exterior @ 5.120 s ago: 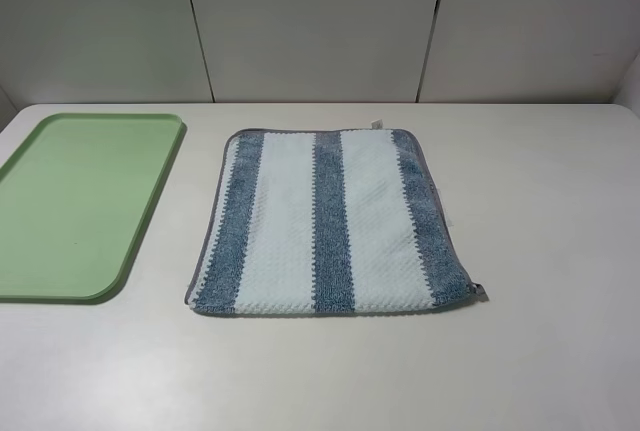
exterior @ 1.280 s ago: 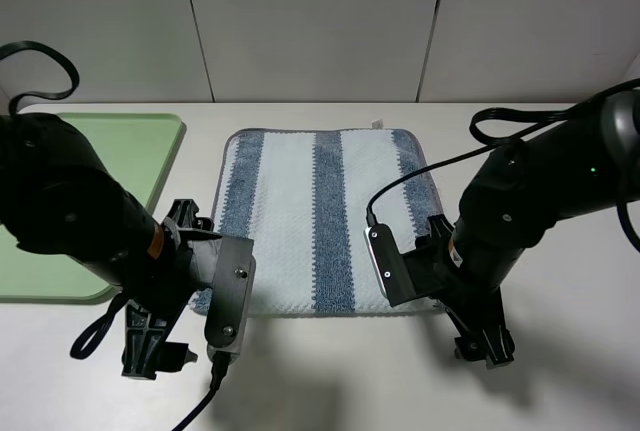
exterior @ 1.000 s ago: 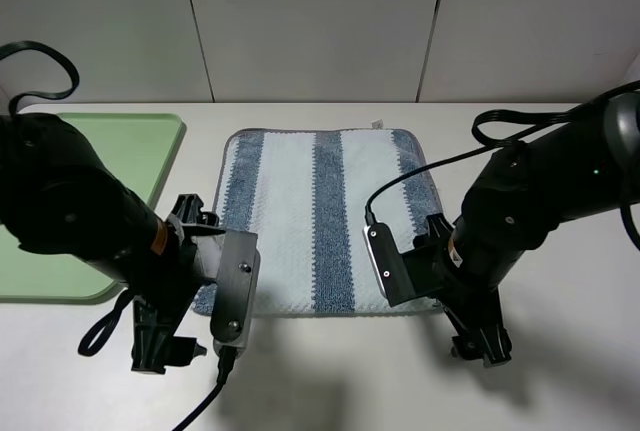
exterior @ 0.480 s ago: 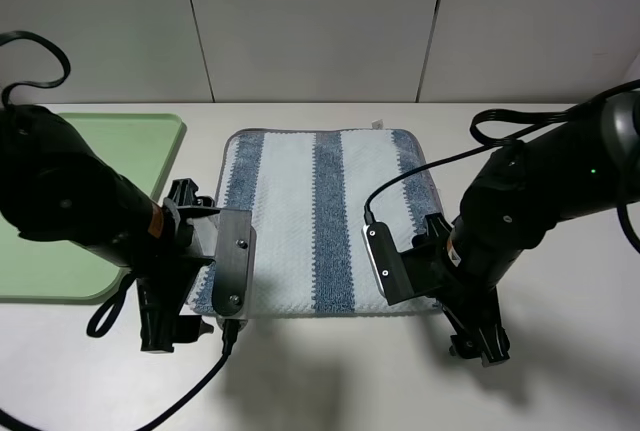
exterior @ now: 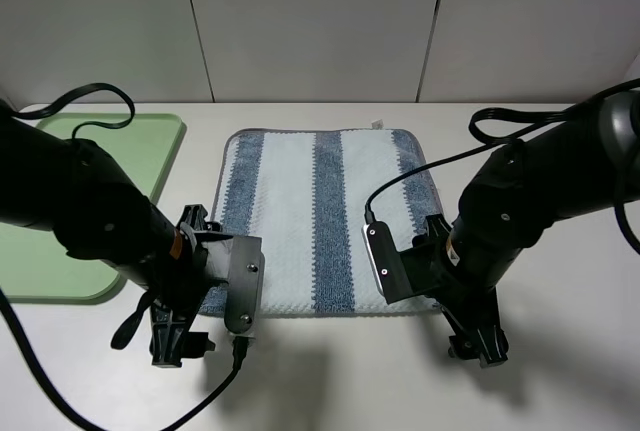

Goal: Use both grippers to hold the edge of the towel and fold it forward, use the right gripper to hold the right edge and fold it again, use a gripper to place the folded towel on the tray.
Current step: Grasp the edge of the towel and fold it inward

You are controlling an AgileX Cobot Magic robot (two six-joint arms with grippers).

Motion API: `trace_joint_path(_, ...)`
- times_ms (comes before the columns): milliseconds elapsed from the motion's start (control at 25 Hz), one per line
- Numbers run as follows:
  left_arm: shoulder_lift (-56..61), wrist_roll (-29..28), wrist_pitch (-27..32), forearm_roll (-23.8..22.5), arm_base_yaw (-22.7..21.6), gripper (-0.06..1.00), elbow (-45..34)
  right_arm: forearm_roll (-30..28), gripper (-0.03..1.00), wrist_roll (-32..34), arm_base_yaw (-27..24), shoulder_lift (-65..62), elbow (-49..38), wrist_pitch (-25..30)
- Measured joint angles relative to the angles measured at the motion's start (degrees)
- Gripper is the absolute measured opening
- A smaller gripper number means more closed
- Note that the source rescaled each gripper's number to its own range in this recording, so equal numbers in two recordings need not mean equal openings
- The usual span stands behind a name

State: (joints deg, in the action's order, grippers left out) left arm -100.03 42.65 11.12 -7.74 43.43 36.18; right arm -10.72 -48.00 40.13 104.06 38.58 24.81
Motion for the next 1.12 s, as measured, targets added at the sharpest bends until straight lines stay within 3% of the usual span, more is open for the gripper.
trace_joint_path(480, -3.24, 0.00, -1.49, 0.38, -0.02, 0.86, 0.29, 0.87, 1.00, -0.06, 0.00, 0.05, 0.06, -0.18)
trace_joint_path(760, -3.60, 0.00, -2.03, 1.02, -0.02, 0.62, 0.46, 1.10, 0.99, -0.06, 0.00, 0.05, 0.06, -0.44)
trace_joint_path(840, -3.83, 0.00, -2.86, 1.02, -0.02, 0.52, 0.46, 1.53, 0.91, -0.06, 0.00, 0.05, 0.06, -0.57)
trace_joint_path(1120, -4.30, 0.00, -4.21, 0.56, -0.02, 0.15, 0.46, 2.23, 0.40, -0.01, 0.00, 0.23, 0.00, -3.39)
